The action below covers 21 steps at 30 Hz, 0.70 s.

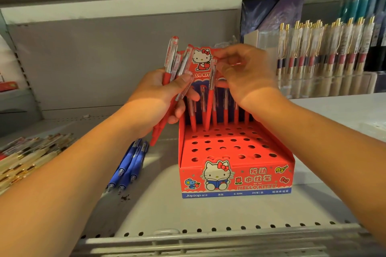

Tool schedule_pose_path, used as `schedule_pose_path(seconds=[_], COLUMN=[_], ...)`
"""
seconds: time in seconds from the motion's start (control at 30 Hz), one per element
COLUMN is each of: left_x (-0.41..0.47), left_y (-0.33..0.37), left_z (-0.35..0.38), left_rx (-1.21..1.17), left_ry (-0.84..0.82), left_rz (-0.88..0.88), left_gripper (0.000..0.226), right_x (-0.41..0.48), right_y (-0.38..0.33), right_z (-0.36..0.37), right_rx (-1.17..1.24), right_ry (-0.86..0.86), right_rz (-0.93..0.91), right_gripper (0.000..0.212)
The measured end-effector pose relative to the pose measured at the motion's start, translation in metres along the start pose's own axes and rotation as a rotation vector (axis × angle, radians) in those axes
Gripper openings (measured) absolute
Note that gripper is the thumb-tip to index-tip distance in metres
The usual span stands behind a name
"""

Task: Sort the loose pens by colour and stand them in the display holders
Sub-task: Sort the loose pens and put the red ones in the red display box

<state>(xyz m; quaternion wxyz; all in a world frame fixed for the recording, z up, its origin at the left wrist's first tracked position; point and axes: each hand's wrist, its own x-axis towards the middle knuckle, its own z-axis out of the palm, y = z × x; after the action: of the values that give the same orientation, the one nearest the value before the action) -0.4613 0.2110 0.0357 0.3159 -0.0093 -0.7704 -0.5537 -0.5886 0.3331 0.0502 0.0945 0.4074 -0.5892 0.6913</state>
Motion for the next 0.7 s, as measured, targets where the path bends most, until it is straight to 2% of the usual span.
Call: schedule_pose_path(seconds=[0.2,0.5,0.57,0.7], left_x=[0.0,0.0,0.0,0.0], left_y=[-0.001,-0.001,-0.002,-0.002], left_z=[0.001,0.002,0.002,0.002], left_rx=[0.001,-0.014,-0.007,-0.004], left_ry=[0.017,0.012,0.008,0.001], left_rz=[-0.004,-0.031,-0.035,-0.031], left_gripper=[0.018,0.019,0.02,0.019], right_x=[0.002,0.009,0.005,-0.006], right_y=[0.006,0.014,0.016,0.018], right_z=[-0.003,-0.005,-0.004,0.001], right_rx=[-0.021,-0.22,-0.273,-0.397], right_ry=[0.025,0.048,-0.003,-0.254], right_rz=[0.03,-0.04,-0.035,0.006], right_gripper=[0.04,0.045,0.044,0.029])
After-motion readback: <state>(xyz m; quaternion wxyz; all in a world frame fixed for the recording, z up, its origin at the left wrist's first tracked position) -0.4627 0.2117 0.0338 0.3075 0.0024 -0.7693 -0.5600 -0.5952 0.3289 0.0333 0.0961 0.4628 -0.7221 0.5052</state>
